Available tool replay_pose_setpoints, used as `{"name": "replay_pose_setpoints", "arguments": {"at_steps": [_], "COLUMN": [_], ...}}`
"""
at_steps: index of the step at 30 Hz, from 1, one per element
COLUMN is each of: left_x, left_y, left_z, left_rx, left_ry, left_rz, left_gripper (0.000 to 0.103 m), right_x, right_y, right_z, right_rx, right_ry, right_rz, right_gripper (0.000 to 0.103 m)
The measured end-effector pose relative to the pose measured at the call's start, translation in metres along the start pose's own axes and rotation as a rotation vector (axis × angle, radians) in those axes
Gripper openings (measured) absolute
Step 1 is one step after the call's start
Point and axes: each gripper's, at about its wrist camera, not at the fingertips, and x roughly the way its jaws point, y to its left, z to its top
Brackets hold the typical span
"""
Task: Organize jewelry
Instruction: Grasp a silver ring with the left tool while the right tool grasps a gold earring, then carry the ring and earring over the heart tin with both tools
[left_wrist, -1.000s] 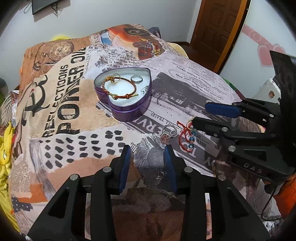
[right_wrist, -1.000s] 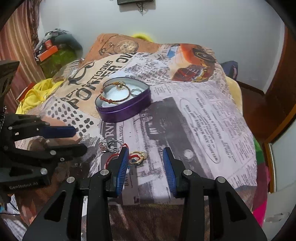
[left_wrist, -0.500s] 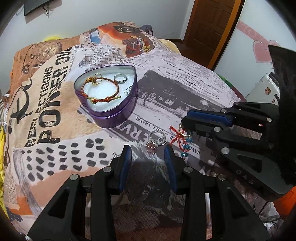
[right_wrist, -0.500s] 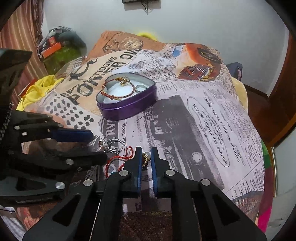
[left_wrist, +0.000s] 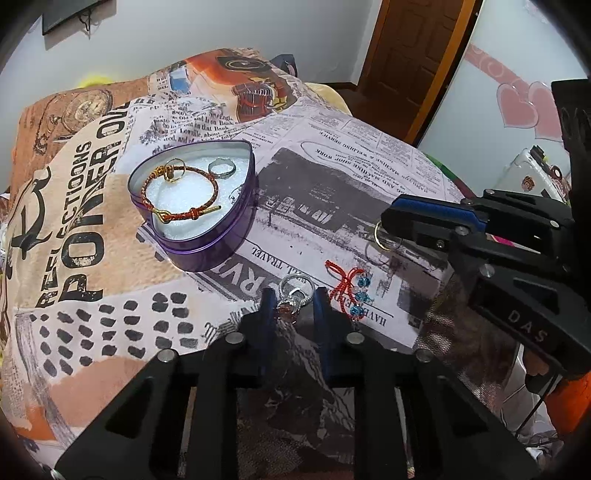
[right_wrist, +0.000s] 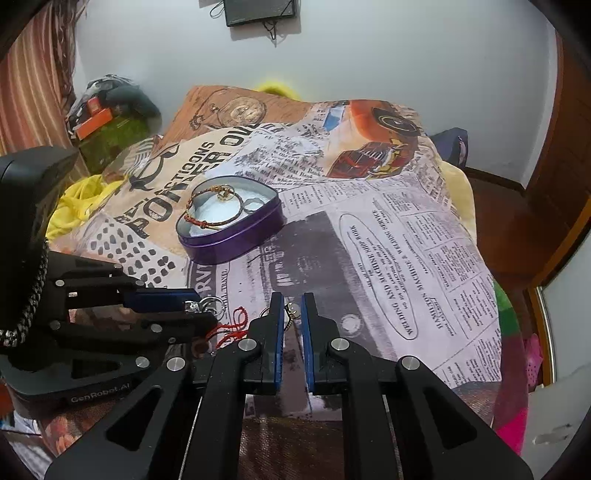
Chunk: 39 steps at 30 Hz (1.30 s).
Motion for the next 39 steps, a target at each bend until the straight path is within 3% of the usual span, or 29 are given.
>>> {"name": "replay_pose_setpoints", "arguments": {"at_steps": [14, 29, 39], "left_x": [-0.036, -0.089, -0.103], "left_y": [0.004, 0.029, 0.044], "left_z": [-0.001, 0.016, 0.029], "left_rx": [-0.007, -0.053, -0.064], "left_ry": [-0.081, -0.213, -0.266], "left_rz": [0.031, 0.085, 0.119], "left_gripper": [0.010, 0.010, 0.010], "right_x": [-0.019, -0.045, -0.043], "right_y": [0.003, 0.019, 0.033], "right_z": [0.011, 0.039, 0.056], "right_rx": [0.001, -0.021, -0.032], "right_ry": [-0.048, -0.145, -0.187], "right_rz": [-0.013, -0.025, -0.003], "right_gripper": [0.008, 0.008, 0.008]}}
